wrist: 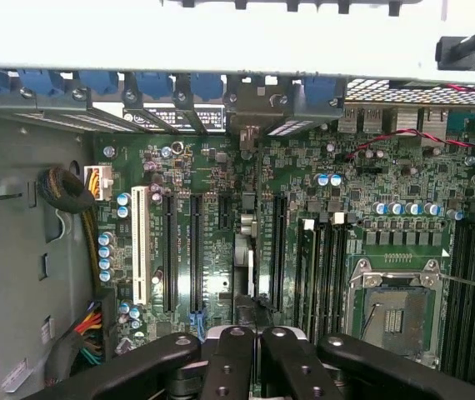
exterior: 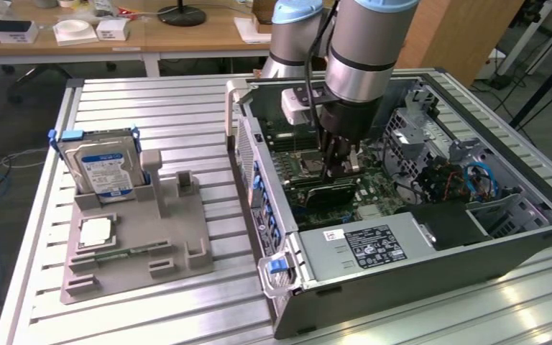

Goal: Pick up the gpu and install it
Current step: 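Insert the gpu into the slot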

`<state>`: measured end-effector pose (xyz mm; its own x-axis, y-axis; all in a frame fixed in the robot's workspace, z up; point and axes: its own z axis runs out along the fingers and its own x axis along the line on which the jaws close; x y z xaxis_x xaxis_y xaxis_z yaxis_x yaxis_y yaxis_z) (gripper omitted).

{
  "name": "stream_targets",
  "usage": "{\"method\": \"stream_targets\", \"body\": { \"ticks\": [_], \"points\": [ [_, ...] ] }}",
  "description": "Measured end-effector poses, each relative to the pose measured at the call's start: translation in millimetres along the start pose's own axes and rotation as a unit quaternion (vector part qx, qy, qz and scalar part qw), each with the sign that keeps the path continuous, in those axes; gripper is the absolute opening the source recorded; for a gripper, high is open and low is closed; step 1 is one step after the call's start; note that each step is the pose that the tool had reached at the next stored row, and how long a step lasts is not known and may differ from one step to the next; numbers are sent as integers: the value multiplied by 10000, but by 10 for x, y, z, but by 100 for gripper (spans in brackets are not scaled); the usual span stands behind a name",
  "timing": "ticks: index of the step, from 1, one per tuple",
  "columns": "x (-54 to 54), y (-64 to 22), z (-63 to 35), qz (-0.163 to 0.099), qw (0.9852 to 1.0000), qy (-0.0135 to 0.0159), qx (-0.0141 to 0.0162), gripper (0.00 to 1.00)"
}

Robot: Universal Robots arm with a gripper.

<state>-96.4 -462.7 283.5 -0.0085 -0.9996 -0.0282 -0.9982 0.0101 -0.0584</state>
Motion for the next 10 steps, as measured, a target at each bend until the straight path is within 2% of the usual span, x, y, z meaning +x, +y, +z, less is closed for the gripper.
{"method": "stream_targets", "body": {
  "ticks": [6,7,8,10],
  "points": [
    [0,-16,20,3,10000,1,-6,11],
    [0,-36,22,5,10000,1,-31,11],
    [0,-53,23,5,10000,3,-86,11],
    [-2,-84,25,9,9999,7,-164,11]
  ]
}}
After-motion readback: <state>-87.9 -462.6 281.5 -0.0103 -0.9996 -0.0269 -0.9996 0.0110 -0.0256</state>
